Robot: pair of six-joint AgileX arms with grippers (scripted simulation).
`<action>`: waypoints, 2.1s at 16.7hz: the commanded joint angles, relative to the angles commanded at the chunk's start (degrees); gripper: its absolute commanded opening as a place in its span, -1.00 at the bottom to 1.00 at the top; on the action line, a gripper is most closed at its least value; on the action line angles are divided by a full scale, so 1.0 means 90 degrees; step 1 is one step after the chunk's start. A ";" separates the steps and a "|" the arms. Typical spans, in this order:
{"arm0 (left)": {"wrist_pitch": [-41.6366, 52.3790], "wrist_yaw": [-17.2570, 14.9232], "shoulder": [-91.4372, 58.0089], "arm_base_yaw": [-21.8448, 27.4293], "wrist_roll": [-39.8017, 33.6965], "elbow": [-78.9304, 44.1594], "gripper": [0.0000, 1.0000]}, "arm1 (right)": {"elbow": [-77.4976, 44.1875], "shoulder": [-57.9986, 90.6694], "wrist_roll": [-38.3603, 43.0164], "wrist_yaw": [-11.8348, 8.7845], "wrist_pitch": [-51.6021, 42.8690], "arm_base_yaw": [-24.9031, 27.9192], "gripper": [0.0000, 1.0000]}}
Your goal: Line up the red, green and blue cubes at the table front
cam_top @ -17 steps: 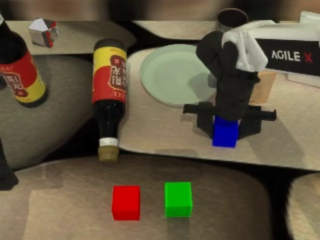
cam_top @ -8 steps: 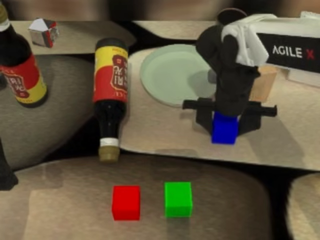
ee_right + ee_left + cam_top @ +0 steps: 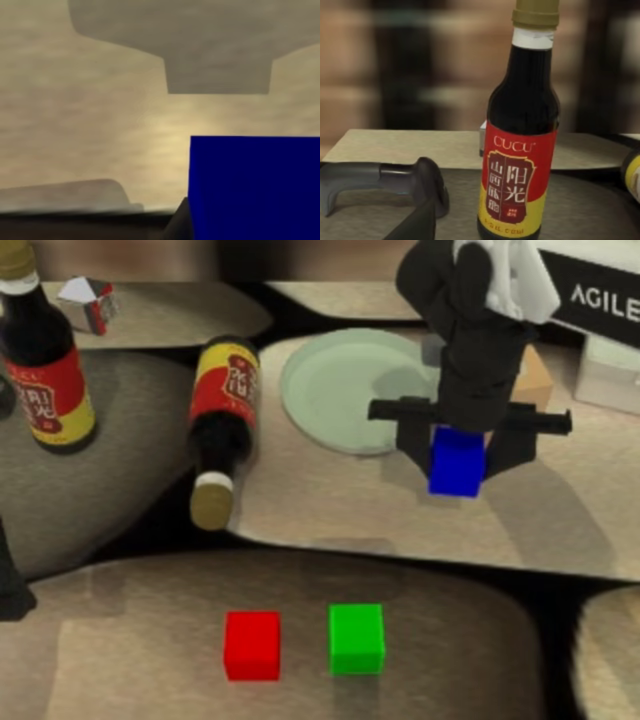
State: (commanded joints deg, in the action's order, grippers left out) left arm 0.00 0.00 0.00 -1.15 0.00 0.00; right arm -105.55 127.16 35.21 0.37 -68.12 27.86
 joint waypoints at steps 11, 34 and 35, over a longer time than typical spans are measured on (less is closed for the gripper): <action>0.0000 0.0000 0.0000 0.0000 0.0000 0.0000 1.00 | 0.2274 -0.1745 0.0541 -0.0013 0.0470 0.0999 -1.00; 0.0000 0.0000 0.0000 0.0000 0.0000 0.0000 1.00 | 0.4801 -0.2306 0.0953 -0.0014 0.2516 0.1798 -1.00; 0.0000 0.0000 0.0000 0.0000 0.0000 0.0000 1.00 | 0.4801 -0.2306 0.0953 -0.0014 0.2516 0.1798 -1.00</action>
State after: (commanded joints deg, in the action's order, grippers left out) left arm 0.00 0.00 0.00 -1.15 0.00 0.00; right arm -62.34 106.41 43.78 0.25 -45.48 44.03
